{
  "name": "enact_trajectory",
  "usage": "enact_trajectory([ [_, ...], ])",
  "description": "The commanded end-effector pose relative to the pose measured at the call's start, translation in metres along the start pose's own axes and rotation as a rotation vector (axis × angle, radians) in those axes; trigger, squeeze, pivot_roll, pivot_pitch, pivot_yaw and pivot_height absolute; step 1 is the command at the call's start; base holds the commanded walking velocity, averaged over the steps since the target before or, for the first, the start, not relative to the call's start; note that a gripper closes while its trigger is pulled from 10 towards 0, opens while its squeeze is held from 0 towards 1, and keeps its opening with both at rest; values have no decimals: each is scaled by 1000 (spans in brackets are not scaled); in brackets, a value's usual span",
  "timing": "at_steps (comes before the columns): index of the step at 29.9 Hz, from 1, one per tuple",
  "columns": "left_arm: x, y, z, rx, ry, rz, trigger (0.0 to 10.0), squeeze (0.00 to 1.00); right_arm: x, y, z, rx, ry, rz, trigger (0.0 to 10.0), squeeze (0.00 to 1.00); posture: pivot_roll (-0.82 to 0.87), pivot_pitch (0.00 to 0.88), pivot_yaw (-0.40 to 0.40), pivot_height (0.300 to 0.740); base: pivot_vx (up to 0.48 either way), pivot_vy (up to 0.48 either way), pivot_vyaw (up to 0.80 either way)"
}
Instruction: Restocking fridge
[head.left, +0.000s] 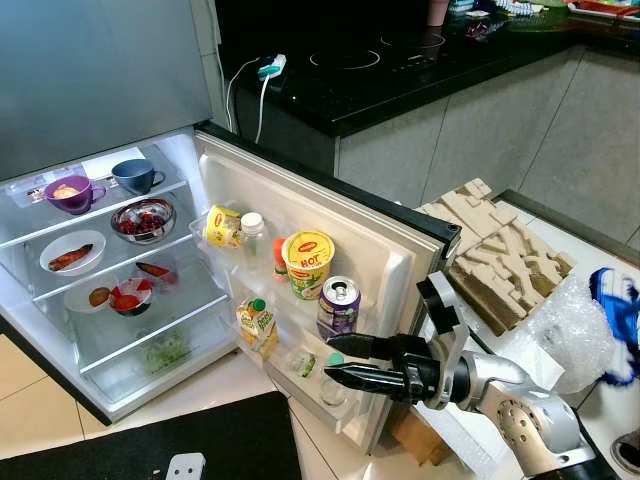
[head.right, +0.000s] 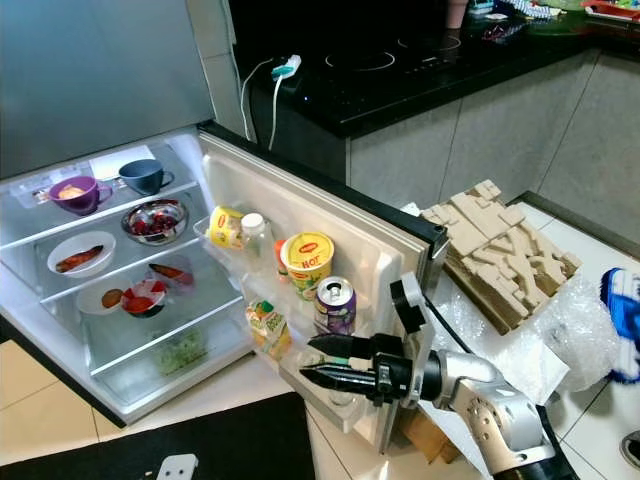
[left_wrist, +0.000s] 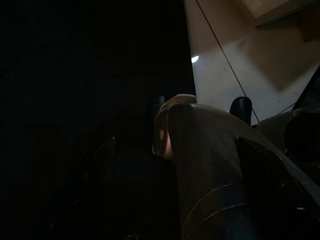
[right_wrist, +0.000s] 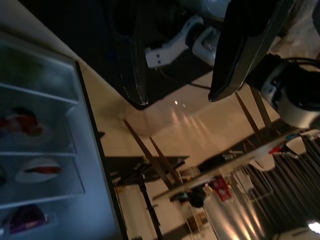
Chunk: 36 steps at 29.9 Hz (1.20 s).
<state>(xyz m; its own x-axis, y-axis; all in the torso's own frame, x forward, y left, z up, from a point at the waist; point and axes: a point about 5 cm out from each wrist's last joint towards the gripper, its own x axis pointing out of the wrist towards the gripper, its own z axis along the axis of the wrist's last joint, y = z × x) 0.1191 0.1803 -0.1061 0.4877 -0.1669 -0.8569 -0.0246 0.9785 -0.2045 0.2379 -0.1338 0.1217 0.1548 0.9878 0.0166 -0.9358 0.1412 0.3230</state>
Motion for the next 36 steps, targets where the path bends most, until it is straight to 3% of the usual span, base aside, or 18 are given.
enact_trajectory([
  [1,-1,-2,-9,-12,31,-2,10000,0,-11,-5,-16,23,104,-66,10000,0,-79,0,19,740,0,0,0],
  [4,-1,-2,-9,-12,31,-2,10000,0,-16,-7,-21,32,139,-88,10000,0,-80,0,19,740,0,0,0],
  [5,-1,-2,-10,-14,34,-2,10000,0,-38,-15,-43,32,306,-224,10000,0,-84,0,21,740,0,0,0],
  [7,-1,-2,-11,-15,37,-3,10000,0,-56,-23,-52,25,393,-351,10000,0,-85,0,22,740,0,0,0],
  [13,-2,-2,-12,-12,40,-5,10000,0,-91,-37,-52,34,463,-576,10000,0,-87,0,26,740,0,0,0],
  [17,-2,-1,-12,-8,38,-4,10000,0,-122,-55,-45,-33,553,-808,10000,0,-87,0,30,740,0,0,0],
  [19,-2,-1,-11,-7,38,-4,10000,0,-127,-59,-44,-49,566,-856,10000,0,-87,0,30,740,0,0,0],
  [20,-2,0,-11,-6,37,-3,10000,0,-142,-72,-30,-102,541,-1030,10000,0,-88,0,32,740,0,0,0],
  [21,-2,0,-11,-6,38,-3,10000,0,-147,-76,-24,-114,523,-1090,10000,0,-87,0,31,740,0,0,0],
  [25,-2,0,-11,-6,38,-3,10000,0,-149,-82,-15,-157,483,-1156,10000,0,-87,0,32,740,0,0,0],
  [32,-2,-1,-12,-9,38,-6,10000,0,-143,-98,24,-281,207,-1330,10000,0,-83,0,30,740,0,0,0],
  [36,-2,-1,-12,-10,38,-6,10000,0,-134,-104,41,-324,80,-1362,10000,0,-83,0,31,740,0,0,0],
])
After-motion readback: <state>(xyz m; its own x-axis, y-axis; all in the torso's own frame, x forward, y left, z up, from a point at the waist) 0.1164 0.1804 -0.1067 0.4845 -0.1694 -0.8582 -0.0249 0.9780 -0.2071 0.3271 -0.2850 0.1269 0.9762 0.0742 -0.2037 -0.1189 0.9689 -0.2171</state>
